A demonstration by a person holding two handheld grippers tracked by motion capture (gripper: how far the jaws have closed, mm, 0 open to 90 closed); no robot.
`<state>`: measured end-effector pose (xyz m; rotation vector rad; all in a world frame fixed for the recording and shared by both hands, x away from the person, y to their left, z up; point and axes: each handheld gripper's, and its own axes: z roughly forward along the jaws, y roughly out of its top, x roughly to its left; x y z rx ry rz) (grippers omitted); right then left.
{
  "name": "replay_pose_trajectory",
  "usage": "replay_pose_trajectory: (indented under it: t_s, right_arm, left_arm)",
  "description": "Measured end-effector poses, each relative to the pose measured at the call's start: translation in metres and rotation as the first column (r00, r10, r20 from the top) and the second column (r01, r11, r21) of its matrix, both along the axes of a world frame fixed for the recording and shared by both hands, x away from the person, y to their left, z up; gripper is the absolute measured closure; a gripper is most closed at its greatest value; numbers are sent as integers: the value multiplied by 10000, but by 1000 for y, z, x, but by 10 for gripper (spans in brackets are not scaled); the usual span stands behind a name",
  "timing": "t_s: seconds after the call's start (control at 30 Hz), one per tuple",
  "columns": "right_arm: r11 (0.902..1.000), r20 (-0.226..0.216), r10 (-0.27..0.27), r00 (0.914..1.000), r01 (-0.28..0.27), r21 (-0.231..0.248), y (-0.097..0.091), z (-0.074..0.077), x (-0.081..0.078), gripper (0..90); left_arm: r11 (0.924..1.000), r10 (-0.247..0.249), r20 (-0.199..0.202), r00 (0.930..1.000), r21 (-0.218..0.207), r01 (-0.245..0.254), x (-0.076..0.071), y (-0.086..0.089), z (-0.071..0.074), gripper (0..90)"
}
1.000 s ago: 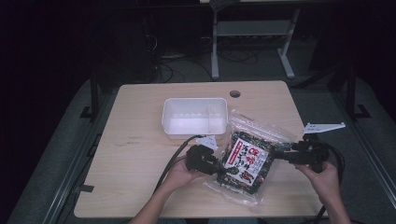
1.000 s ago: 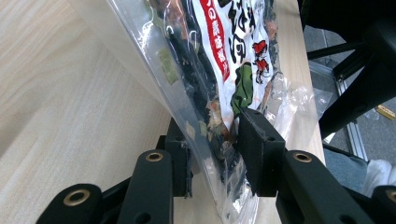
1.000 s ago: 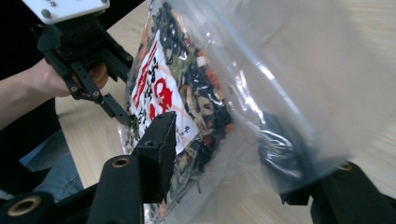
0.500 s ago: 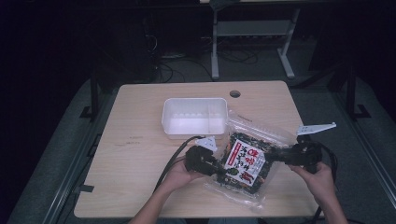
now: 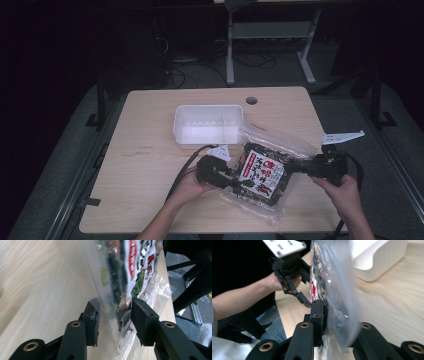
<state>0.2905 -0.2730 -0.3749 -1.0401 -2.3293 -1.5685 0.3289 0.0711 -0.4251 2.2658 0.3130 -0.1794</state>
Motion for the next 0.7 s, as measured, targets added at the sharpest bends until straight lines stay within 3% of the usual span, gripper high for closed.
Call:
replay_pose_trajectory:
  t_s: [0.2,0.7]
  right_arm:
    - [10000,282,4,9996,-4,-11,3,9,-5,762]
    - [9972,1141,176,9933,-91,-742,24,42,-19,767]
  left_arm:
    - [9996,248,115,9996,-123,-247,1,11,6,529]
    - [9973,725,404,9966,65,-728,-20,49,11,488]
